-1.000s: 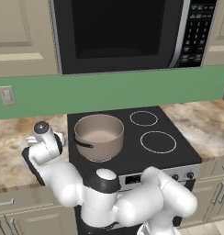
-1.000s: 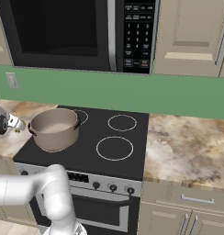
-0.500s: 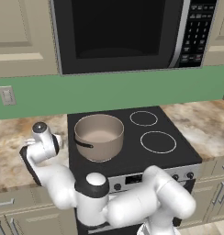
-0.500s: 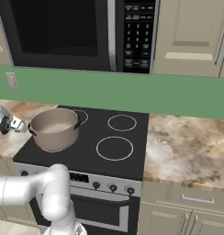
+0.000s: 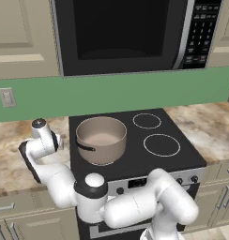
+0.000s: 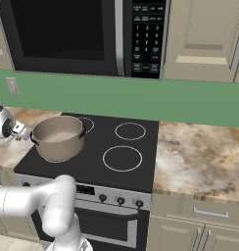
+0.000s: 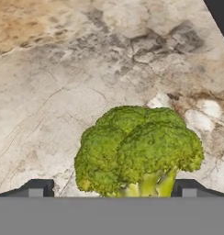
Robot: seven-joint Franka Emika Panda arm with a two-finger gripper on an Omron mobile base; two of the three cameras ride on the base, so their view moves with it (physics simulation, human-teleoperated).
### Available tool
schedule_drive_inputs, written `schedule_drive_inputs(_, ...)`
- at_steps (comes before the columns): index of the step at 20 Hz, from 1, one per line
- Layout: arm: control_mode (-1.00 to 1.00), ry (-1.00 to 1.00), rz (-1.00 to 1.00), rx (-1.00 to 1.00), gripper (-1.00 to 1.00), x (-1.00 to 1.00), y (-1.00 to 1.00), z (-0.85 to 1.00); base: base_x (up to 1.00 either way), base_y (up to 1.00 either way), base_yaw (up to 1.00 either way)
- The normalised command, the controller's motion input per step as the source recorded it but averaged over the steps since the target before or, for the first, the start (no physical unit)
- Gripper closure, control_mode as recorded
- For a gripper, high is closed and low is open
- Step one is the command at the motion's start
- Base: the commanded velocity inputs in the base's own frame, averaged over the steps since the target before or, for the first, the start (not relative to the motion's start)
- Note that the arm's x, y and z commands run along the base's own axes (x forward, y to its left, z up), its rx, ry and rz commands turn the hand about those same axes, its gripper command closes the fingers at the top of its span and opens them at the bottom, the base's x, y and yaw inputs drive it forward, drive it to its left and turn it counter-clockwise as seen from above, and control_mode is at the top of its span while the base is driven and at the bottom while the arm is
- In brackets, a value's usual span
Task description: Turn on the burner for the pot on the stove. Wait thirty seconds for the pot to heat up. Then add the broccoli to the pot.
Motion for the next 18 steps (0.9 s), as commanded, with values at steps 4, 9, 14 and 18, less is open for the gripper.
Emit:
schedule_drive_inputs(4, -1.00, 0.13, 0.00, 0.00, 1.00, 0.00, 0.22, -0.72, 0.00, 0.00, 0.00)
schedule_drive_inputs(9, -1.00, 0.14, 0.00, 0.00, 1.00, -0.02, 0.06, -0.81, 0.00, 0.00, 0.00)
schedule_drive_inputs(14, -1.00, 0.05, 0.00, -0.01, 1.00, -0.20, 0.22, -0.84, 0.00, 0.00, 0.00)
schedule_drive_inputs(18, -1.00, -0.04, -0.02, 0.00, 1.00, -0.80, 0.32, -0.97, 0.00, 0.00, 0.00)
